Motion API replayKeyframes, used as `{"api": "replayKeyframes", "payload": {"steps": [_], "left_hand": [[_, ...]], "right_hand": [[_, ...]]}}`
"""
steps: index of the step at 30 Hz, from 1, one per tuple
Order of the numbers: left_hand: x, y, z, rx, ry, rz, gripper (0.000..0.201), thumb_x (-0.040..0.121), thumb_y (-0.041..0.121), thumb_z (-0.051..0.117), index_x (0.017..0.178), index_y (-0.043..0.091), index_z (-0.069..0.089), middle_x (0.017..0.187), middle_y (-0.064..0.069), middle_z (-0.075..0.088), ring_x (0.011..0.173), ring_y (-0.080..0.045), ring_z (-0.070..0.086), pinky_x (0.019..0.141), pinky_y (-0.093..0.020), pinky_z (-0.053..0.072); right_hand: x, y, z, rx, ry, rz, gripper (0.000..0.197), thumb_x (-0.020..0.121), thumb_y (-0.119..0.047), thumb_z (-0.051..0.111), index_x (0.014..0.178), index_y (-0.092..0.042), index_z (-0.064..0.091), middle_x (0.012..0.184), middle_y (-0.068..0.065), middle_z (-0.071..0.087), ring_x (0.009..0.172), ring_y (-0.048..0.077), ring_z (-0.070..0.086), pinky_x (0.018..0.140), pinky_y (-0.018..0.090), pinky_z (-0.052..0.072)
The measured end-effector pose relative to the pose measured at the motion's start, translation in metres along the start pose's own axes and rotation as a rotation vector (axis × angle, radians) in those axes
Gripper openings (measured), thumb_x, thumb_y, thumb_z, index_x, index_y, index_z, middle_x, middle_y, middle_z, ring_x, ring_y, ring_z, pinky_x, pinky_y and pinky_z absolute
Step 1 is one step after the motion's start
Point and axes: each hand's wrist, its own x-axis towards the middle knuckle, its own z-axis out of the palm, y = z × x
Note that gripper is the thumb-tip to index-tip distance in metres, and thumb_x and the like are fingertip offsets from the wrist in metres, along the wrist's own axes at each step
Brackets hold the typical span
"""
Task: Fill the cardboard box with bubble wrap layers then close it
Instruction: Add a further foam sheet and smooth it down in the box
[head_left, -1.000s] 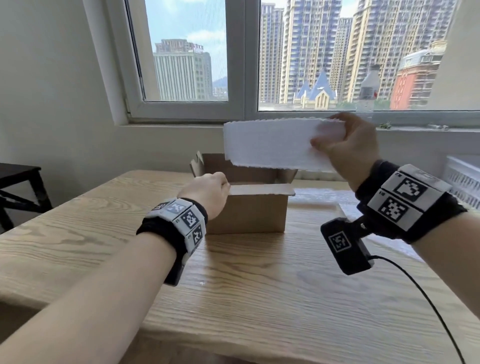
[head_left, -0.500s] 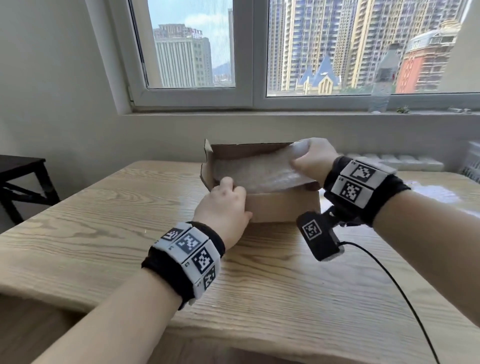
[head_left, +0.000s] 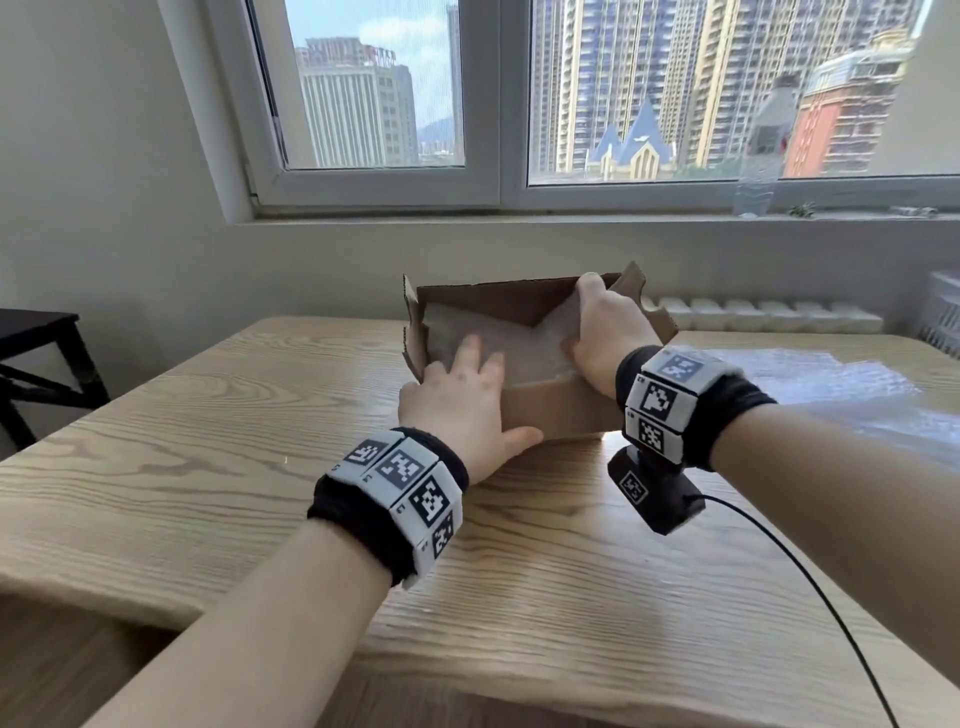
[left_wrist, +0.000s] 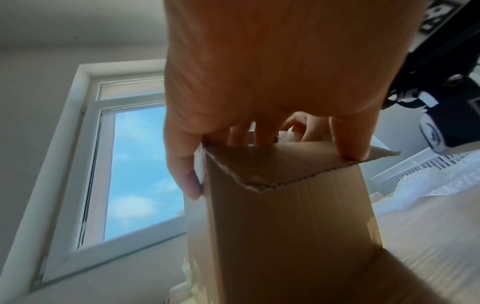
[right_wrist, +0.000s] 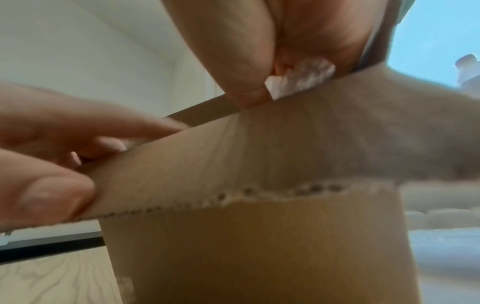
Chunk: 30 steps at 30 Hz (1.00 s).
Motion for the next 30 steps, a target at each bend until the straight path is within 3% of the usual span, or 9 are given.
{"api": "replayKeyframes", "payload": {"steps": [3,6,8,10,14,16,21,24,30], "left_hand": [[0.004,0.0,0.003,0.03,-0.024,-0.031,0.081,0.077,0.073,0.045,0.138,0.023,0.034,0.146,-0.006,0.035,0.128,-0.03,0.038,0.097,-0.044,0.039],[0.003,0.004,0.003,0.037,0.012,-0.045,0.074,0.076,0.074,0.044,0.129,0.022,0.043,0.133,-0.003,0.049,0.124,-0.028,0.04,0.093,-0.043,0.039],[0.003,0.005,0.002,0.048,0.024,-0.052,0.07,0.076,0.074,0.044,0.125,0.023,0.046,0.129,-0.002,0.053,0.125,-0.027,0.037,0.094,-0.044,0.036],[0.005,0.005,0.0,0.074,0.025,-0.038,0.066,0.076,0.074,0.042,0.12,0.024,0.05,0.124,0.0,0.056,0.128,-0.025,0.031,0.1,-0.049,0.029],[0.006,0.008,-0.004,0.116,-0.046,-0.061,0.075,0.072,0.08,0.037,0.126,0.03,0.049,0.132,0.001,0.054,0.139,-0.027,0.022,0.107,-0.069,0.003],[0.005,0.008,-0.005,0.073,-0.102,-0.075,0.077,0.07,0.082,0.041,0.13,0.034,0.045,0.136,-0.001,0.048,0.136,-0.028,0.03,0.106,-0.071,0.014],[0.006,0.005,-0.002,-0.064,-0.178,-0.111,0.077,0.061,0.083,0.051,0.118,0.031,0.054,0.126,-0.01,0.043,0.111,-0.028,0.054,0.094,-0.045,0.047],[0.012,0.006,-0.001,-0.072,-0.215,-0.068,0.074,0.062,0.08,0.054,0.115,0.028,0.055,0.119,-0.005,0.056,0.108,-0.022,0.056,0.08,-0.03,0.047],[0.019,0.005,-0.003,-0.076,-0.261,-0.035,0.077,0.063,0.079,0.055,0.118,0.026,0.054,0.118,0.003,0.062,0.107,-0.019,0.057,0.074,-0.028,0.042]], "right_hand": [[-0.009,0.004,0.002,-0.244,0.204,-0.181,0.04,0.084,-0.003,0.055,0.123,-0.007,0.046,0.123,0.014,0.046,0.116,0.032,0.045,0.099,0.038,0.036],[-0.023,0.005,0.014,-0.328,0.277,-0.373,0.02,0.073,-0.001,0.065,0.093,-0.004,0.064,0.1,0.014,0.058,0.098,0.035,0.054,0.087,0.041,0.045],[-0.029,0.006,0.021,-0.288,0.182,-0.394,0.008,0.081,-0.008,0.06,0.087,-0.004,0.064,0.095,0.016,0.06,0.095,0.036,0.056,0.081,0.041,0.05],[-0.032,0.007,0.022,-0.211,-0.052,-0.284,0.028,0.096,-0.027,0.037,0.106,-0.011,0.058,0.109,0.016,0.054,0.109,0.036,0.048,0.092,0.044,0.045],[-0.029,-0.001,0.013,-0.298,-0.288,-0.184,0.058,0.092,-0.057,0.016,0.128,-0.029,0.051,0.133,0.02,0.046,0.125,0.037,0.04,0.101,0.045,0.035],[-0.022,-0.009,0.009,-0.298,-0.37,-0.184,0.06,0.095,-0.053,0.016,0.13,-0.021,0.053,0.135,0.018,0.05,0.124,0.033,0.046,0.1,0.039,0.036],[-0.003,-0.011,0.007,-0.225,-0.522,-0.084,0.051,0.096,-0.039,0.03,0.14,-0.014,0.038,0.143,0.016,0.045,0.129,0.03,0.045,0.102,0.033,0.037],[-0.002,-0.007,0.014,-0.205,-0.522,-0.07,0.053,0.093,-0.04,0.035,0.141,-0.018,0.032,0.141,0.017,0.045,0.127,0.031,0.046,0.102,0.035,0.039],[0.005,-0.001,0.019,-0.254,-0.498,-0.017,0.049,0.078,-0.052,0.037,0.123,-0.034,0.04,0.131,0.017,0.04,0.119,0.038,0.045,0.104,0.044,0.038]]}}
